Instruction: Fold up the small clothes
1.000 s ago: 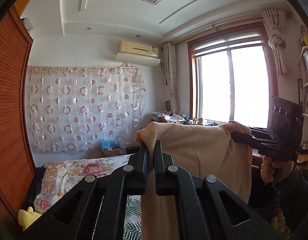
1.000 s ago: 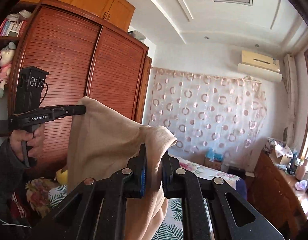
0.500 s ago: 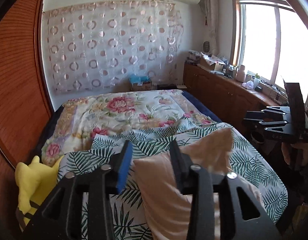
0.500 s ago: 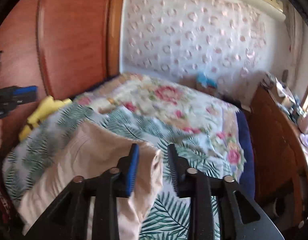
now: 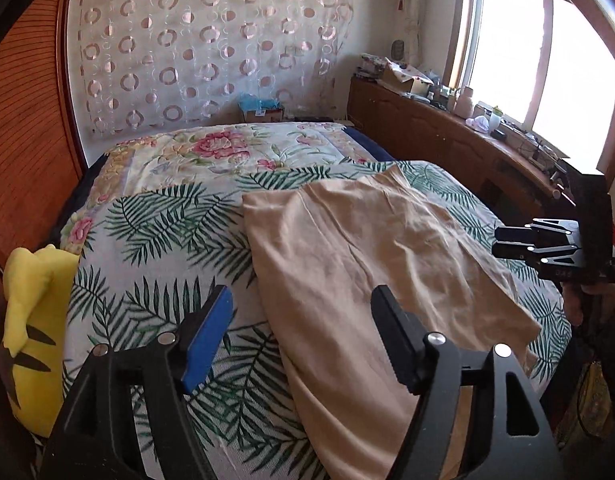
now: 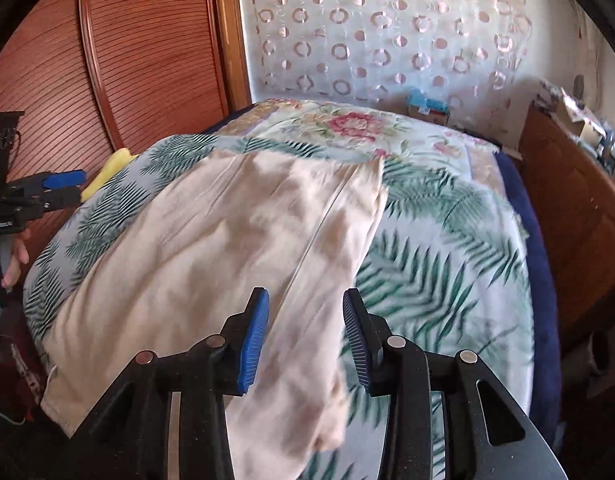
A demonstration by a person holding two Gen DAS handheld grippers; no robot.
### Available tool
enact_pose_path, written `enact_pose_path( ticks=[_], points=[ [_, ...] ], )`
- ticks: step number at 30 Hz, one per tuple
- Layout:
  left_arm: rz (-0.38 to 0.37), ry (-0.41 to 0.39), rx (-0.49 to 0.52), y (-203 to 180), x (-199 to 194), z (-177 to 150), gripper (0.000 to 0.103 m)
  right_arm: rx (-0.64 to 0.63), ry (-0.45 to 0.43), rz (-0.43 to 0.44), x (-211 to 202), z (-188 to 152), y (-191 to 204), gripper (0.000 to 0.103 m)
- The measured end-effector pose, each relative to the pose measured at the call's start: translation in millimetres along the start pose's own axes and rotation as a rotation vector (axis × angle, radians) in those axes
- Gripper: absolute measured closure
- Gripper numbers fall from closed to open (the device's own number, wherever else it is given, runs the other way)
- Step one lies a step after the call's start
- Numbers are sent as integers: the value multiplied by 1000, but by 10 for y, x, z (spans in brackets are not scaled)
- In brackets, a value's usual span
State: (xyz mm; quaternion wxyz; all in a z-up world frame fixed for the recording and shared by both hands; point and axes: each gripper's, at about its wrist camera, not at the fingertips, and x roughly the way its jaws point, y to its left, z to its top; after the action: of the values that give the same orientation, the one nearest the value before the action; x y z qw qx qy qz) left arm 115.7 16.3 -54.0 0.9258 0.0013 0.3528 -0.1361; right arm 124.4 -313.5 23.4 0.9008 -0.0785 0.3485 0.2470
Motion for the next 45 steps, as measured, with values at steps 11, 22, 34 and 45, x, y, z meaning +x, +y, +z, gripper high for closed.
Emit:
enact_pose_path(
  ticks=[11, 22, 34, 45],
  points=[
    [-13, 98, -26, -156, -24, -710, 30, 96, 10, -9, -270, -619, -82, 49],
    [-15, 118, -33, -270, -82, -955, 30, 146, 33, -26, -414, -858, -172, 43],
    [-25, 132, -39, -304, -43, -999, 30, 125, 52, 10, -208, -851, 50, 43],
    [-26, 134, -34, -342, -43, -1042, 30, 75, 54, -25, -123, -831, 178, 43]
  ],
)
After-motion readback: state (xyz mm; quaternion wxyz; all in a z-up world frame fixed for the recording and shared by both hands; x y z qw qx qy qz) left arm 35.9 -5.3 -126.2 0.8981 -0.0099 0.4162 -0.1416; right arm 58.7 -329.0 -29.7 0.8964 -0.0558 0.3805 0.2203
